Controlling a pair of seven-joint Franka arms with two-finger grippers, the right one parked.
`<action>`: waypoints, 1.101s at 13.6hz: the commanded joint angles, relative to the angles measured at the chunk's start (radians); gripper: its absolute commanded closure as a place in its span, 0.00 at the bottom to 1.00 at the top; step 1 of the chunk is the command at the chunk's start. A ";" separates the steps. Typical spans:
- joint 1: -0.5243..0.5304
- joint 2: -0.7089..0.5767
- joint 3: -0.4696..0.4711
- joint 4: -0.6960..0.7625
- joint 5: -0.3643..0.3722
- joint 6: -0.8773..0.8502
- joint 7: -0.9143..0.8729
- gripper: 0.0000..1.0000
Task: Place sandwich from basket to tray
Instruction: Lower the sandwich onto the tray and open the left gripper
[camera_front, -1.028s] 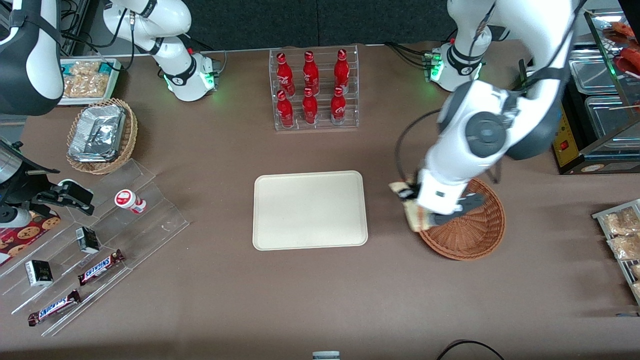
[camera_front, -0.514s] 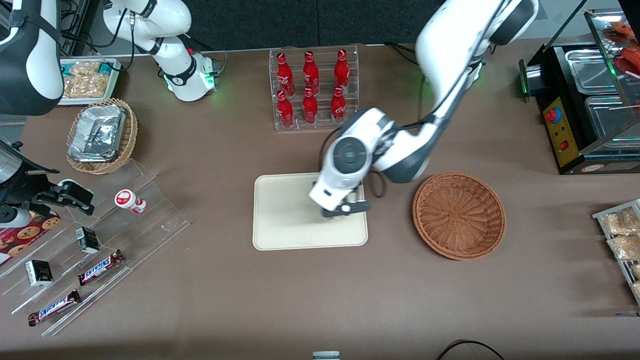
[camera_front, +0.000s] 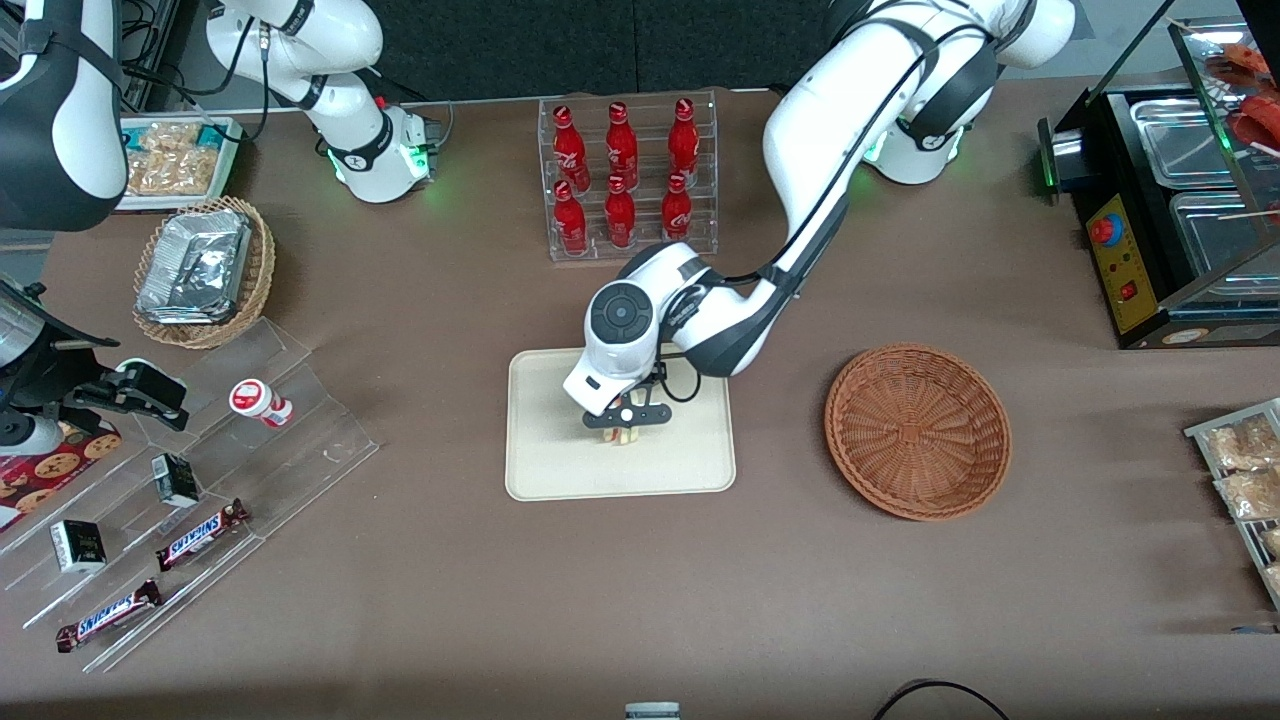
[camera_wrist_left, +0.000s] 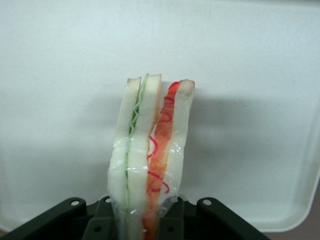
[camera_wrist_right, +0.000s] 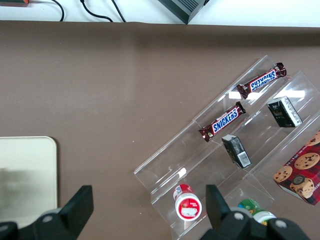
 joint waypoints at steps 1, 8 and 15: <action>-0.014 0.062 0.012 0.053 0.037 0.031 -0.032 0.97; -0.020 0.029 0.012 0.055 0.091 0.005 -0.087 0.00; 0.213 -0.341 -0.002 -0.113 -0.018 -0.214 0.115 0.00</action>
